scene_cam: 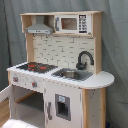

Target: Play with the kitchen

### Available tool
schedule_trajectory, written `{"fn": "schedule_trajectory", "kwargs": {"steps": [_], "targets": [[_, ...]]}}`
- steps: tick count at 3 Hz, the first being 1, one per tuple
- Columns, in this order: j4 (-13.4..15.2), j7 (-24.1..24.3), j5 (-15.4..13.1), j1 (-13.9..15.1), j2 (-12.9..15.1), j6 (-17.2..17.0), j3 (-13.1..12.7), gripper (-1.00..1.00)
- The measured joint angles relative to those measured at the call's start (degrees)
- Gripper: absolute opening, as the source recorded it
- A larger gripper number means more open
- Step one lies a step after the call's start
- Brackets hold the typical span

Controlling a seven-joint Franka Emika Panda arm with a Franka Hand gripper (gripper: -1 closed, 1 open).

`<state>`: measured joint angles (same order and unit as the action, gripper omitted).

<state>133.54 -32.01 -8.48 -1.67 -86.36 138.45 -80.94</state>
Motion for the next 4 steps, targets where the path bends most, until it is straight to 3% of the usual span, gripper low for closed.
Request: {"fn": "schedule_trajectory", "kwargs": {"steps": [4], "targets": [[-17.27, 16.23, -6.27, 14.53, -0.17, -0.72, -3.48, 1.0]]}}
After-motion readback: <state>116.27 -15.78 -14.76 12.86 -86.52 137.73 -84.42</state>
